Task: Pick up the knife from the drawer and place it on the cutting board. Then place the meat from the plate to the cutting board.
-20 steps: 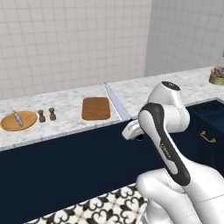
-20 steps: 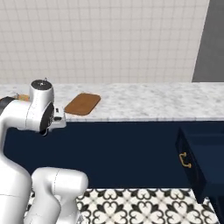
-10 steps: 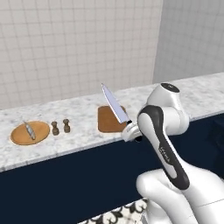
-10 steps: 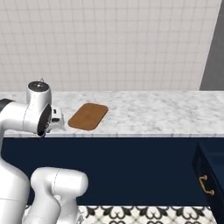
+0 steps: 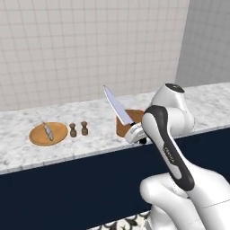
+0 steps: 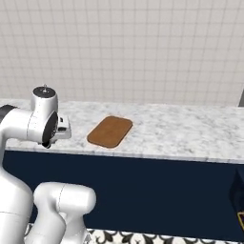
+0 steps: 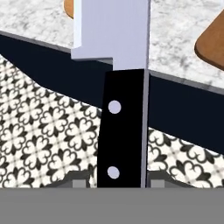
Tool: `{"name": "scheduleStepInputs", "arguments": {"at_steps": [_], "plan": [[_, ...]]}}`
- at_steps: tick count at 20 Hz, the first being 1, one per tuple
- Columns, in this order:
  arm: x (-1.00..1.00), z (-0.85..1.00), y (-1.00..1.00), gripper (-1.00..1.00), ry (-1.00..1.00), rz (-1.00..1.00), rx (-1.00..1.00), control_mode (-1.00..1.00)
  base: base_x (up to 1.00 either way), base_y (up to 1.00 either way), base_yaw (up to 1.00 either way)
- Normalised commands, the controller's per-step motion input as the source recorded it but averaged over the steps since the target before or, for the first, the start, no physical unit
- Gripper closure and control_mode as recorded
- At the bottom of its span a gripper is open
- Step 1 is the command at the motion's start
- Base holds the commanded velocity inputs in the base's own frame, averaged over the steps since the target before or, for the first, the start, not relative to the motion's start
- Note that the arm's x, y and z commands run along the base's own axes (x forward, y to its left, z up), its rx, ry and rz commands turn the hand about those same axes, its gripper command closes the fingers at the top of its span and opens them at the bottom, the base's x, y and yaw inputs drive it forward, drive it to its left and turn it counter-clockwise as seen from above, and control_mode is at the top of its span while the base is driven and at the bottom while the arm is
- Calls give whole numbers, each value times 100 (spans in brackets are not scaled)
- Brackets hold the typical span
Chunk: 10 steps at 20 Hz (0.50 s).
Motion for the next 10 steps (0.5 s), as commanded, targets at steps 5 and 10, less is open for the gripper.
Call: {"name": "scheduleStepInputs", "arguments": {"at_steps": [5, 10], "plan": [[0, 0, 0, 100, 0, 0, 0, 100, 48, 2, 6], [0, 0, 0, 100, 0, 0, 0, 100, 48, 16, 0]]}}
